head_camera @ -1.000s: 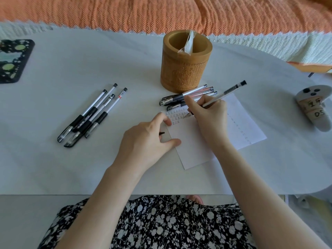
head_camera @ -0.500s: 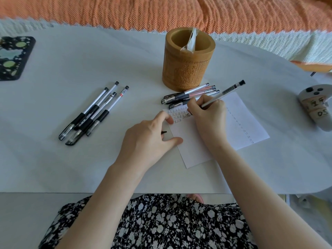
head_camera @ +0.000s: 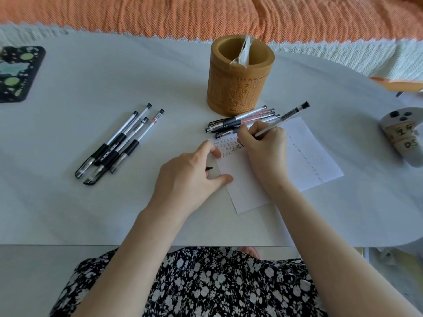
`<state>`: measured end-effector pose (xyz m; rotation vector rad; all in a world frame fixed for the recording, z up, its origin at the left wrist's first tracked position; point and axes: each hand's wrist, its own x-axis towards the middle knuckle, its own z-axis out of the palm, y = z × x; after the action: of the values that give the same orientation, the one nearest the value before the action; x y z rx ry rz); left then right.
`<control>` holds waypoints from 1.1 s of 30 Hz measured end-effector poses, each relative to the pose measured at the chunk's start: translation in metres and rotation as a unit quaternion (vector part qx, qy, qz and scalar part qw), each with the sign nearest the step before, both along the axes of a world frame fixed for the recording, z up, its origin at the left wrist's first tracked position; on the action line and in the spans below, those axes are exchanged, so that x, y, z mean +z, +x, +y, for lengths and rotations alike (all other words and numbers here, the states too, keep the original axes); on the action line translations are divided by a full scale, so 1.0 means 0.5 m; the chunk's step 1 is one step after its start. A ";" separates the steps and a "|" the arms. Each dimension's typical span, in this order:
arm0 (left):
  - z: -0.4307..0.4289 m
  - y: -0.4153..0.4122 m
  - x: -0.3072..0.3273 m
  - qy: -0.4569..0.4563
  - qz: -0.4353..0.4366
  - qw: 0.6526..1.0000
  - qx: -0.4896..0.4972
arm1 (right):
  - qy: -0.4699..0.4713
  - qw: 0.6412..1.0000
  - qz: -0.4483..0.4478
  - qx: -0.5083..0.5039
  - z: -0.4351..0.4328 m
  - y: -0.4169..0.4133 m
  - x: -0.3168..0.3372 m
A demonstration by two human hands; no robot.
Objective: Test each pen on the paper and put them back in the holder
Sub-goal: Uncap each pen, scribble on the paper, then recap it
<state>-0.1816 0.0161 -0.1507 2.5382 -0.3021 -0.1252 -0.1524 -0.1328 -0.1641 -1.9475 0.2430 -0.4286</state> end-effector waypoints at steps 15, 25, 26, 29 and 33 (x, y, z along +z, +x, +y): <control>0.000 0.003 -0.004 0.008 0.000 1.000 -0.003 | -0.016 1.000 -0.012 -0.001 -0.001 0.001 -0.003; 0.001 0.002 -0.003 0.012 -0.003 1.000 -0.005 | 0.008 1.000 -0.009 0.002 -0.002 -0.002 -0.002; 0.000 0.002 -0.003 0.012 -0.004 1.000 -0.005 | 0.006 1.000 -0.009 0.004 -0.001 -0.001 -0.002; 0.000 0.002 -0.003 0.013 -0.004 1.000 -0.005 | 0.001 1.000 -0.008 0.007 0.000 -0.002 -0.001; 0.001 0.002 -0.003 0.012 -0.009 1.000 -0.006 | 0.001 1.000 -0.002 0.010 -0.001 -0.002 0.000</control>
<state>-0.1807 0.0166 -0.1520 2.5630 -0.3238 -0.1124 -0.1534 -0.1333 -0.1640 -1.9447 0.2224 -0.4188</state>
